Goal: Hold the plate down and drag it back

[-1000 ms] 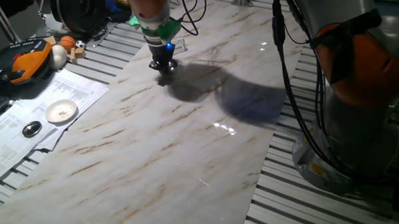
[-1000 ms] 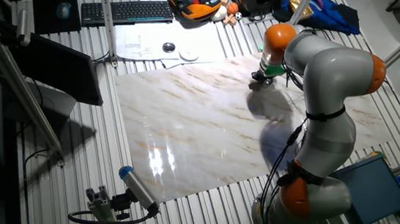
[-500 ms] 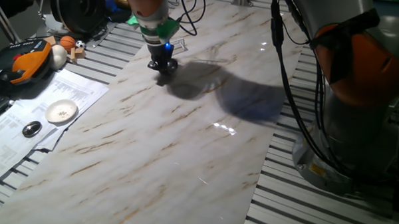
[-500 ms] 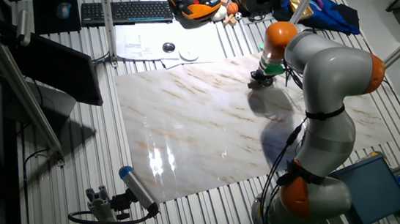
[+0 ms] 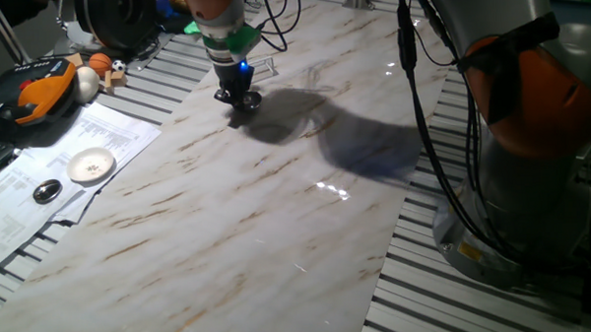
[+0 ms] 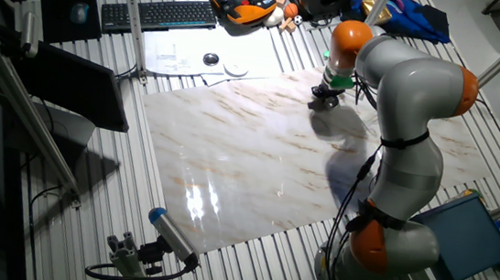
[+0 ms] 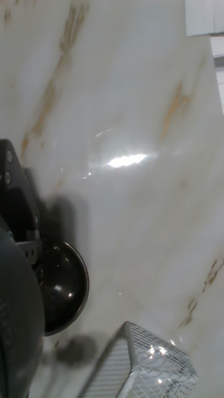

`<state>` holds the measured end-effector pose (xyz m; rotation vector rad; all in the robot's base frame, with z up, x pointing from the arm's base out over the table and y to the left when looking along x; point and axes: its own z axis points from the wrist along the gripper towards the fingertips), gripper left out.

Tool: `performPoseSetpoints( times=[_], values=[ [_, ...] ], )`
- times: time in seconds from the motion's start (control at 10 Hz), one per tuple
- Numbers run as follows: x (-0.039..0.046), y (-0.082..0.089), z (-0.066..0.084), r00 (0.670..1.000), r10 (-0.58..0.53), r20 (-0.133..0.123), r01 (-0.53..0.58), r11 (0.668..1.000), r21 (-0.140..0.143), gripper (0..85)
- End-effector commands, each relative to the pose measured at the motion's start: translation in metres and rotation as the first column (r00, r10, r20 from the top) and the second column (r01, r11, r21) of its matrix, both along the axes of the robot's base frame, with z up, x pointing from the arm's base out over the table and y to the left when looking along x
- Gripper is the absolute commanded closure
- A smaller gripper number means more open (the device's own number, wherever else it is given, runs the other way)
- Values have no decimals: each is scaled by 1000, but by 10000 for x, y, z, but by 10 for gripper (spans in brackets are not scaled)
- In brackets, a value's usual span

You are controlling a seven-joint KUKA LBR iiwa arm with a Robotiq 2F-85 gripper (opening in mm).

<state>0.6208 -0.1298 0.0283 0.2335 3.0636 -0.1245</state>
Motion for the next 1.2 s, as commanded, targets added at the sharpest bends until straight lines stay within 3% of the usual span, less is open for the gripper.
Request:
performPoseSetpoints(
  times=[0.0,0.6,1.1],
  values=[
    [3,24,-1,1000,-3,-1,3,1000,2,850],
    [-60,313,2,999,-47,-13,47,999,4,850],
    [-173,714,11,994,-110,-27,110,994,2,850]
  ],
)
